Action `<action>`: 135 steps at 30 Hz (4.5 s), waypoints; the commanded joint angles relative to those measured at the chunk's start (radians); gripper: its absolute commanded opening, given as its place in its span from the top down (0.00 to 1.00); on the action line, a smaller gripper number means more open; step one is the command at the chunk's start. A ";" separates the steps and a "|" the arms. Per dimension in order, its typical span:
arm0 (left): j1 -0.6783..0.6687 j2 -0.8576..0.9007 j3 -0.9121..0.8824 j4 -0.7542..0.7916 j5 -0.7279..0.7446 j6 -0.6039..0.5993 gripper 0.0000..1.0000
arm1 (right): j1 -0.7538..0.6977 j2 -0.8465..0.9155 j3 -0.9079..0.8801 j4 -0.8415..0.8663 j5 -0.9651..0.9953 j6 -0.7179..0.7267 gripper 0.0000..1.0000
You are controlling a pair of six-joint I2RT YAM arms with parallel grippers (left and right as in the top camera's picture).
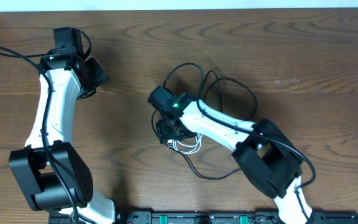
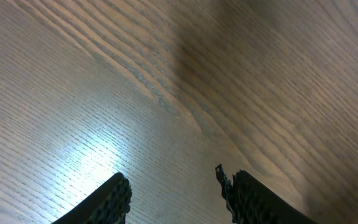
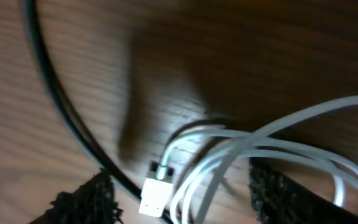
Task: Untangle cables
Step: 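Hold the white cable coil with the right gripper near the table, then lift the white cable with the right gripper toward the upper right corner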
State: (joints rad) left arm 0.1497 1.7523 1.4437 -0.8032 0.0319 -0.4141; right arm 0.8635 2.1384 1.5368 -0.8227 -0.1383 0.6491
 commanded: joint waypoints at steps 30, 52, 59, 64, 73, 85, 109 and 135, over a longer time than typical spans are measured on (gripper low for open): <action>0.002 -0.007 0.000 0.001 0.002 0.010 0.46 | 0.034 0.069 -0.007 0.044 0.140 0.106 0.89; 0.002 -0.007 0.000 0.000 0.002 0.010 0.10 | -0.129 -0.106 0.385 -0.381 -0.010 -0.370 0.99; 0.002 -0.007 0.000 0.000 0.002 0.010 0.01 | -0.267 -0.226 0.609 -0.581 -0.053 -0.492 0.99; 0.002 -0.007 0.000 0.000 0.002 0.010 0.01 | -0.373 -0.303 0.747 -0.607 -0.058 -0.528 0.99; 0.002 -0.007 0.000 0.000 0.002 0.010 0.01 | -0.626 -0.349 0.938 -0.456 -0.044 -0.534 0.99; 0.002 -0.007 0.000 0.001 0.002 0.010 0.02 | -0.780 -0.346 1.021 -0.215 -0.101 -0.508 0.99; 0.002 -0.007 0.000 0.002 0.002 0.010 0.01 | -0.649 -0.200 1.019 -0.232 0.323 -0.660 0.97; 0.002 -0.007 0.000 0.010 0.002 0.010 0.01 | -0.882 0.279 1.019 0.225 0.499 -0.725 0.99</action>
State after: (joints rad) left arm 0.1497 1.7523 1.4437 -0.7994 0.0322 -0.4137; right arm -0.0063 2.3604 2.5515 -0.6014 0.3687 -0.0666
